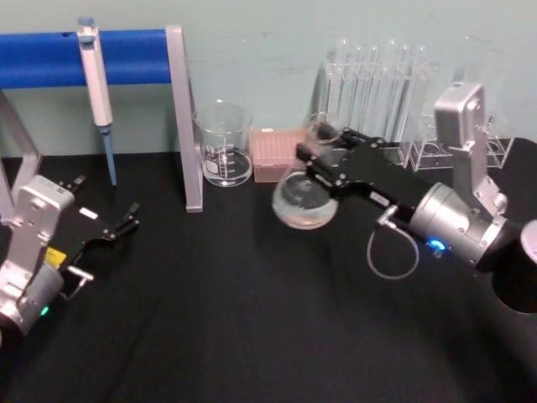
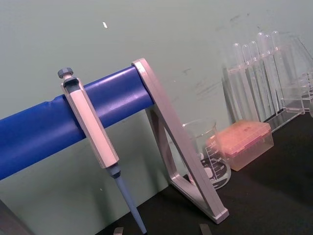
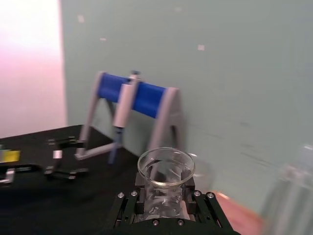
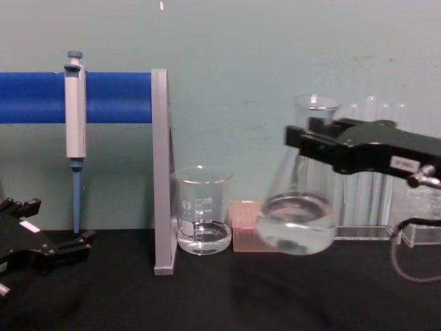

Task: Grasp the erlenmeyer flask with one hand, shake it three times, then place it back.

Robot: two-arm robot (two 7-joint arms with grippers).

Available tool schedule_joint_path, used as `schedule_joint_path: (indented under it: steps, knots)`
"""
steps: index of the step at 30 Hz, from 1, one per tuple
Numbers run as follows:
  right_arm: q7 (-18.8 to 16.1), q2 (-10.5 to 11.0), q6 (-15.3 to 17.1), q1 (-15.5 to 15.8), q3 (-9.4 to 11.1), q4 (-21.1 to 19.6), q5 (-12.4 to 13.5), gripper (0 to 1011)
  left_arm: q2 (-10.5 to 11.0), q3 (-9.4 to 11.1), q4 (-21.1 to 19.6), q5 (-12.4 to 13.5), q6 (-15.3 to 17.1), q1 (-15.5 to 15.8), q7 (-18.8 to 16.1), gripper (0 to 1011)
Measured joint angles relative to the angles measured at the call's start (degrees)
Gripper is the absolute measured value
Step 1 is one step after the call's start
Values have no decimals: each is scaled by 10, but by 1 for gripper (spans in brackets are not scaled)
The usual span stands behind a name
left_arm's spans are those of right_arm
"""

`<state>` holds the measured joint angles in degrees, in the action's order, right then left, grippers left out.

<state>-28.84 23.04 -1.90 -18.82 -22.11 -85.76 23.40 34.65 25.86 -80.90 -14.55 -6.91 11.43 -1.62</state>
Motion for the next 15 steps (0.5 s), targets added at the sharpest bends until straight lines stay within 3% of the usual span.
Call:
schedule_joint_path:
  steps: [9, 15]
  knots:
    - [-75, 4, -11, -27, -46, 14, 21, 453, 0, 0, 0, 0, 0, 0, 0, 1001]
    - [-99, 6, -15, -39, -65, 19, 31, 453, 0, 0, 0, 0, 0, 0, 0, 1001]
